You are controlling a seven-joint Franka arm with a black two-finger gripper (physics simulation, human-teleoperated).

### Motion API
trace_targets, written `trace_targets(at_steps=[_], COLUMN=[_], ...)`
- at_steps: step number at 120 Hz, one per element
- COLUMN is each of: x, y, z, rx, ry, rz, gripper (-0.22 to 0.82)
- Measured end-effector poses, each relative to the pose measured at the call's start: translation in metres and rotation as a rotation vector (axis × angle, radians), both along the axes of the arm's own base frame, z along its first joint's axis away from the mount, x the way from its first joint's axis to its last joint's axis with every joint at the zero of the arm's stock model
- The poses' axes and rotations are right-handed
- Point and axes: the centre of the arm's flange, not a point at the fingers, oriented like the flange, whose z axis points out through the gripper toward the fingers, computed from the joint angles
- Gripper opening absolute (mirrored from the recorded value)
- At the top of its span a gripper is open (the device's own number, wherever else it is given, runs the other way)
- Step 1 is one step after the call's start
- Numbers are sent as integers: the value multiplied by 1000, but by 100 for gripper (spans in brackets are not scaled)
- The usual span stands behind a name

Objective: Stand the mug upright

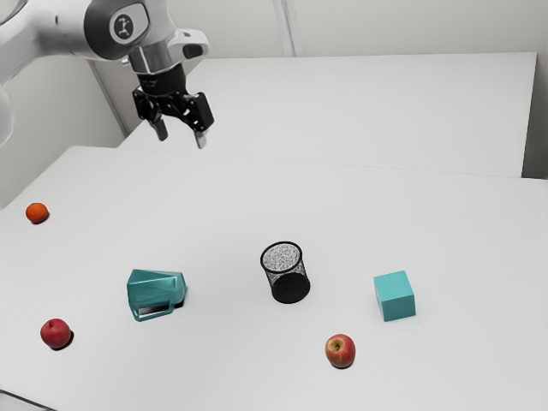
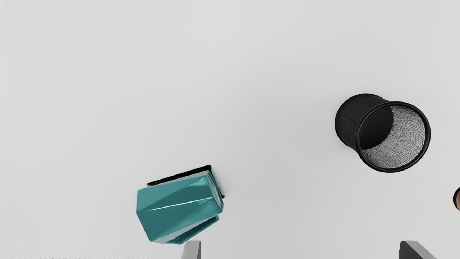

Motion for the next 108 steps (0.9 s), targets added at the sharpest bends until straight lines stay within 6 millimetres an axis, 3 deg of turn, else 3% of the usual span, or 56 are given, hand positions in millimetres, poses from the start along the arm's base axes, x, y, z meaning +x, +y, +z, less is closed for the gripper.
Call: trace_targets(at_steps=[21,63,84,108], x=[0,-25,-50,-75], y=[19,59,132,193], z=[-1,-68,-114,-164], rx=[0,-114,-226,-368], ry=[4,97,81,43], rz=[38,144,242,291], gripper=[60,60,60,60])
